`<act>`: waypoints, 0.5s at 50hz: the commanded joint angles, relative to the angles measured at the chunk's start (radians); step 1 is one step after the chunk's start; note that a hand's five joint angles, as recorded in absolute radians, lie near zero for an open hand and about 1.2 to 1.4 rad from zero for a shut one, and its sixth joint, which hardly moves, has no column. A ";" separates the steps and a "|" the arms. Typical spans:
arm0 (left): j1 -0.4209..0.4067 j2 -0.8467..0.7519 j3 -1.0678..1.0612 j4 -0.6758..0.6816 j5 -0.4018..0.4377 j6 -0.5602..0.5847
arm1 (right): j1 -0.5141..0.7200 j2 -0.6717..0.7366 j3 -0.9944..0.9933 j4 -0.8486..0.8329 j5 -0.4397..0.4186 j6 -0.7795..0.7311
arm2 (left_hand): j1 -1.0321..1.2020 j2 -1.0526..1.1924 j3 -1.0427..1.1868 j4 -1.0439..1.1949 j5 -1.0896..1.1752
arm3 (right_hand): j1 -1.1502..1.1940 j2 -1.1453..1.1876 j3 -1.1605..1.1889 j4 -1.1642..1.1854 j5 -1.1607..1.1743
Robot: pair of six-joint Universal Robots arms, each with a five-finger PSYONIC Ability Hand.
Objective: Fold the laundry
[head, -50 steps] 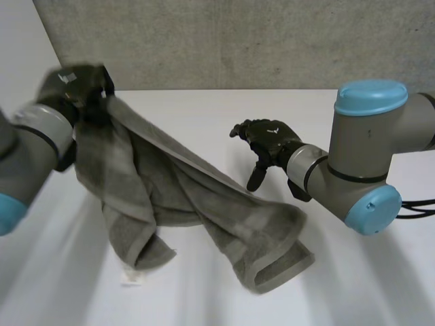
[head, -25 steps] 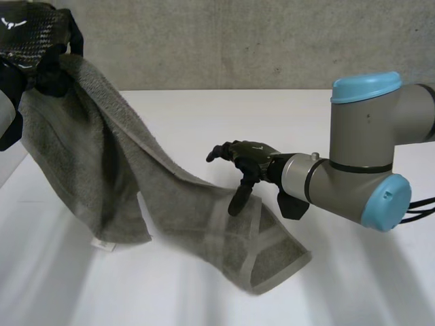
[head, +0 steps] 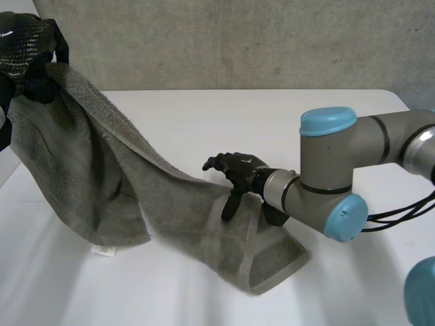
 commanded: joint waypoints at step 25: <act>-0.013 -0.383 0.692 0.504 0.008 -0.078 | -0.044 -0.259 -0.669 -0.314 0.255 -0.503 | 0.208 0.180 0.180 0.178 0.200 | 1.156 1.141 1.150 1.132 1.158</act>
